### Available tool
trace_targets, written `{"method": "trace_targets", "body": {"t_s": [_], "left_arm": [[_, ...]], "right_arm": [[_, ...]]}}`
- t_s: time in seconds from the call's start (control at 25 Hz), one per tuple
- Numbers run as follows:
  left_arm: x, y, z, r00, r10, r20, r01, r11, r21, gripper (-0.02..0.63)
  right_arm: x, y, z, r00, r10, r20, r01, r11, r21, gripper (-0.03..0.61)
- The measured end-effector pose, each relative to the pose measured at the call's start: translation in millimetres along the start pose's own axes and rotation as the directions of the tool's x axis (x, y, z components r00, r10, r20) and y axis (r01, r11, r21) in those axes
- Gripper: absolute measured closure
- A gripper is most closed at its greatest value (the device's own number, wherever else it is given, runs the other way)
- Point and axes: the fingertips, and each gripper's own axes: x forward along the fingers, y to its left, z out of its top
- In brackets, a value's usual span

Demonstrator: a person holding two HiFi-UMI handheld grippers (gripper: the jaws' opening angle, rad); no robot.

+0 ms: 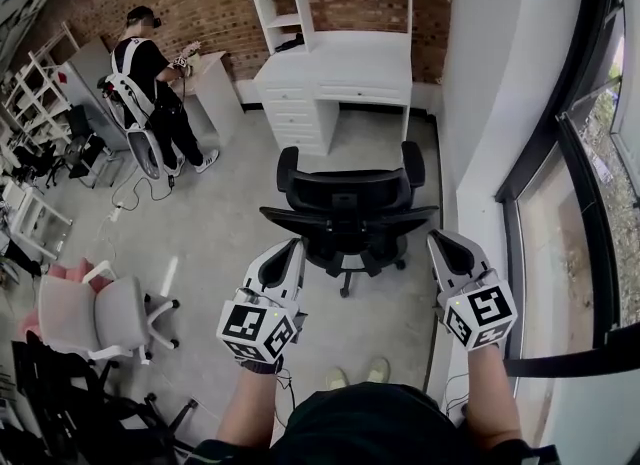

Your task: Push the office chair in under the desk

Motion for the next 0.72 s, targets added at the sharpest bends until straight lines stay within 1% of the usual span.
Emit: {"method": "trace_targets", "body": {"t_s": [0.28, 0.56, 0.72], "left_arm": [[2.9, -3.6, -12.8, 0.999, 0.025, -0.029, -0.024, 1.0, 0.012, 0.607], [1.3, -12.3, -20.9, 0.998, 0.059, -0.029, -0.058, 0.998, 0.027, 0.607], [-2.1, -14.6, -27.5, 0.995, 0.085, -0.043, -0.083, 0.996, 0.044, 0.606]], "right_arm": [[-1.8, -11.6, -10.4, 1.0, 0.014, -0.008, -0.014, 1.0, 0.004, 0.574], [-2.4, -17.5, -19.5, 0.999, 0.053, -0.011, -0.053, 0.999, -0.008, 0.574], [-2.0, -18.3, -25.0, 0.997, 0.074, -0.013, -0.074, 0.997, -0.012, 0.574]]}}
